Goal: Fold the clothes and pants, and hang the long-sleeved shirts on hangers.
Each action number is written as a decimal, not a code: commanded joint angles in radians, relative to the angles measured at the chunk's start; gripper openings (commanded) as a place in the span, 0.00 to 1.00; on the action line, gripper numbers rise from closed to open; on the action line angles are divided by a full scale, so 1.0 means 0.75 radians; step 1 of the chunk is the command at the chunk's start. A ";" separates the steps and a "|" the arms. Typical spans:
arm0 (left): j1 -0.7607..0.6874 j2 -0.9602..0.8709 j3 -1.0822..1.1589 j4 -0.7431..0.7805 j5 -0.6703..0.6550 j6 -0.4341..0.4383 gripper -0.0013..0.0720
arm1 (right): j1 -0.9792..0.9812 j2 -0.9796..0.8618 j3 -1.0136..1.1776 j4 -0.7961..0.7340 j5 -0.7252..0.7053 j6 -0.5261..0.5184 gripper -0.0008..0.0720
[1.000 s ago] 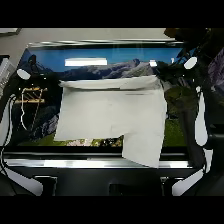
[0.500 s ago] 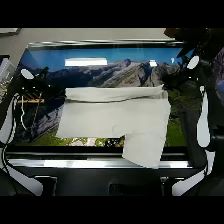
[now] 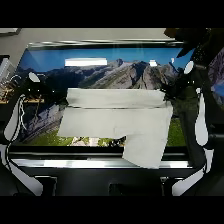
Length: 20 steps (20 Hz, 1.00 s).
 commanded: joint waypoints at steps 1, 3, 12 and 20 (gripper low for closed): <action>-0.019 -0.043 -0.001 0.006 -0.005 -0.011 0.04 | 0.002 -0.041 -0.040 -0.009 0.024 0.005 0.06; -0.026 -0.047 -0.001 0.005 0.014 -0.011 0.04 | 0.002 -0.065 -0.040 -0.022 0.023 0.005 0.06; 0.066 0.126 0.026 0.100 -0.011 -0.009 0.63 | -0.087 0.093 -0.043 -0.026 -0.008 -0.196 0.59; 0.271 0.464 -0.241 0.201 -0.135 0.016 0.63 | -0.476 0.577 -0.835 0.343 -0.070 -0.476 0.59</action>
